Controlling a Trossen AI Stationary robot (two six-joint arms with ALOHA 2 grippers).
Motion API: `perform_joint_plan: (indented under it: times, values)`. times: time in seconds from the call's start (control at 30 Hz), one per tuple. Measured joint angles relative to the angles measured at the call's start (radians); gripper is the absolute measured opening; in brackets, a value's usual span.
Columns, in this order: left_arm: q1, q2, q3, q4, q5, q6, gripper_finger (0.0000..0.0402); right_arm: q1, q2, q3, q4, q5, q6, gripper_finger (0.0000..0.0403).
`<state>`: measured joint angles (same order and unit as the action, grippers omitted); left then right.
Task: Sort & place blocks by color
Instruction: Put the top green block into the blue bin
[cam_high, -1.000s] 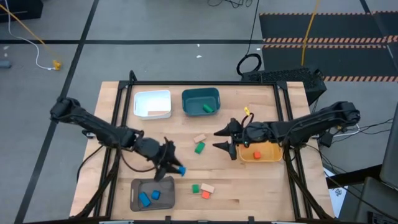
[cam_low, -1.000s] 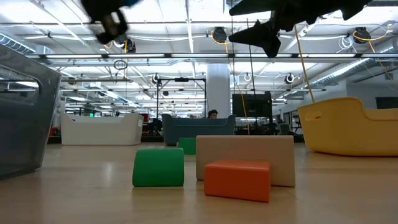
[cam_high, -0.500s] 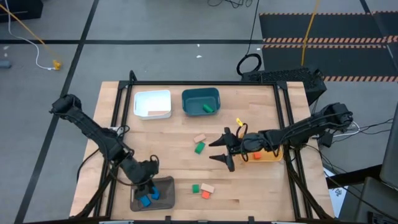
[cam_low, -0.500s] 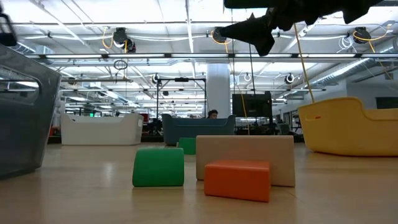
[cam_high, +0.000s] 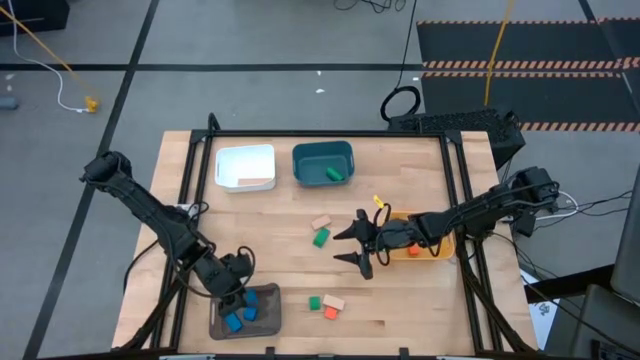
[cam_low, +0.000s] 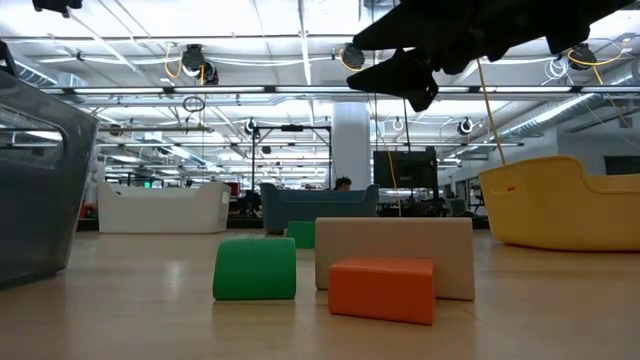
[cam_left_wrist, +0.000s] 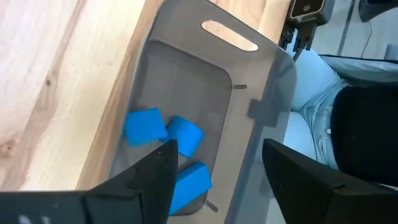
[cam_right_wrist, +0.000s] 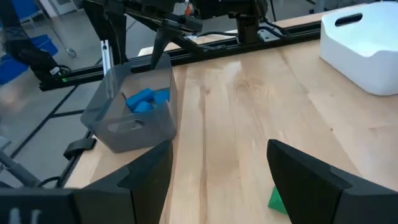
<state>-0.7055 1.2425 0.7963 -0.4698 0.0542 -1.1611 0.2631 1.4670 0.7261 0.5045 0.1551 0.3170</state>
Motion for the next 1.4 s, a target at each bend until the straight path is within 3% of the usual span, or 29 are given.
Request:
perform_joint_plan:
  times: [0.17, 0.33, 0.6, 0.77, 1.03, 1.2, 1.4]
  values:
    - [0.023, 0.000, 0.000, 0.002, 0.005, 0.022, 0.0248, -0.004, 0.000, 0.000, 0.000, 0.001, -0.117, 0.0251]
    - [0.099, 0.000, 0.000, 0.043, -0.063, 0.088, 0.0250, -0.028, 0.000, 0.000, -0.011, 0.006, -0.146, 0.0251]
    - [0.245, 0.000, 0.000, 0.196, -0.112, 0.348, 0.0250, -0.028, -0.008, 0.000, -0.014, 0.004, -0.147, 0.0251]
    - [0.321, 0.008, 0.000, 0.192, -0.256, 0.430, 0.0250, -0.028, -0.036, 0.002, -0.074, 0.003, -0.147, 0.0251]
    - [0.427, 0.179, -0.001, 0.362, -0.353, 0.525, 0.0250, -0.028, -0.173, 0.004, -0.236, 0.047, -0.147, 0.0251]
    - [0.454, 0.307, 0.000, 0.505, -0.412, 0.496, 0.0250, -0.026, -0.221, 0.004, -0.348, 0.088, -0.108, 0.0251]
    - [0.458, 0.441, 0.001, 0.677, -0.414, 0.449, 0.0250, -0.026, -0.228, 0.004, -0.425, 0.087, -0.041, 0.0251]
